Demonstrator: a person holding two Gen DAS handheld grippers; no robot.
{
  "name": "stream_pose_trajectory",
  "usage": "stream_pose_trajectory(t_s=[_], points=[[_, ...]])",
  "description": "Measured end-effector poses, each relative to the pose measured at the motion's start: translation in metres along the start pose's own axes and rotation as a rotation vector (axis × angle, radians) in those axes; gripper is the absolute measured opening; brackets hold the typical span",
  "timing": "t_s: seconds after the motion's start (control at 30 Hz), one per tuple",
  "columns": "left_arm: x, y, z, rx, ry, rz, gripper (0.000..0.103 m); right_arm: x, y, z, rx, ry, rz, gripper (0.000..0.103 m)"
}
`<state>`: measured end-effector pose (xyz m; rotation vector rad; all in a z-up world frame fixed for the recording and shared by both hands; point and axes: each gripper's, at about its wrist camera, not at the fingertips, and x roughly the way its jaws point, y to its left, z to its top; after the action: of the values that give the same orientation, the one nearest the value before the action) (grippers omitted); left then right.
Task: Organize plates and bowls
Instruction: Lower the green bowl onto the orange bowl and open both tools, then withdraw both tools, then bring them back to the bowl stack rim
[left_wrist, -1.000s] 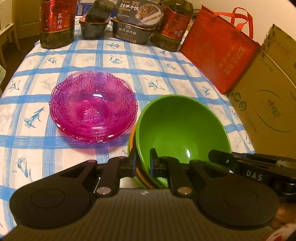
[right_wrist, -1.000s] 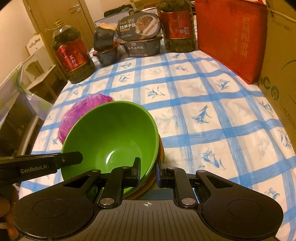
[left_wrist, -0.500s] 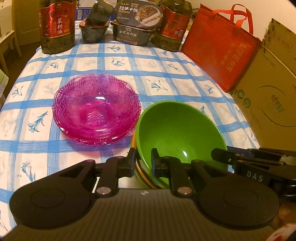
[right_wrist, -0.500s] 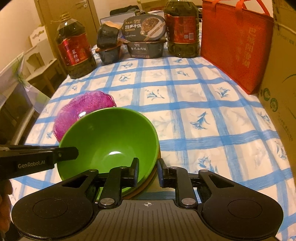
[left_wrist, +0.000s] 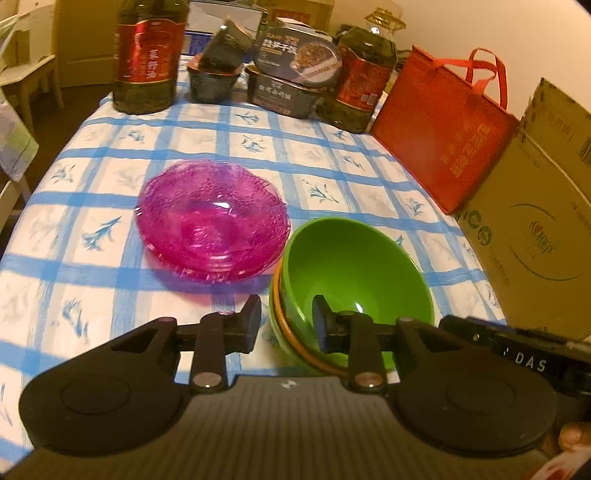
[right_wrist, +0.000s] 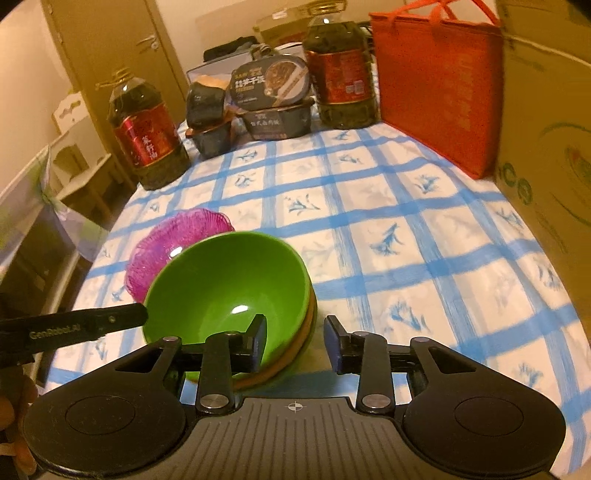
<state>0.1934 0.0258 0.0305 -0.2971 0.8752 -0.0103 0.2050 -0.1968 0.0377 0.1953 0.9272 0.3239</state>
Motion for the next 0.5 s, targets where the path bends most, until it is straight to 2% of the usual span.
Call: stream_pose_trajectory(t_s=[0.27, 0.43, 0.5], points=[[-0.030, 0.001, -0.039, -0.009, 0.003, 0.029, 0.041, -0.025, -0.006, -0.033, 0.051, 0.035, 0.010, 0.037], [-0.042, 0.002, -0.061, -0.030, 0.019, 0.030, 0.048, -0.037, -0.006, -0.053, 0.060, 0.039, 0.004, 0.053], [-0.045, 0.001, -0.066, -0.025, 0.023, 0.034, 0.050, -0.041, -0.006, -0.059, 0.061, 0.041, 0.006, 0.064]])
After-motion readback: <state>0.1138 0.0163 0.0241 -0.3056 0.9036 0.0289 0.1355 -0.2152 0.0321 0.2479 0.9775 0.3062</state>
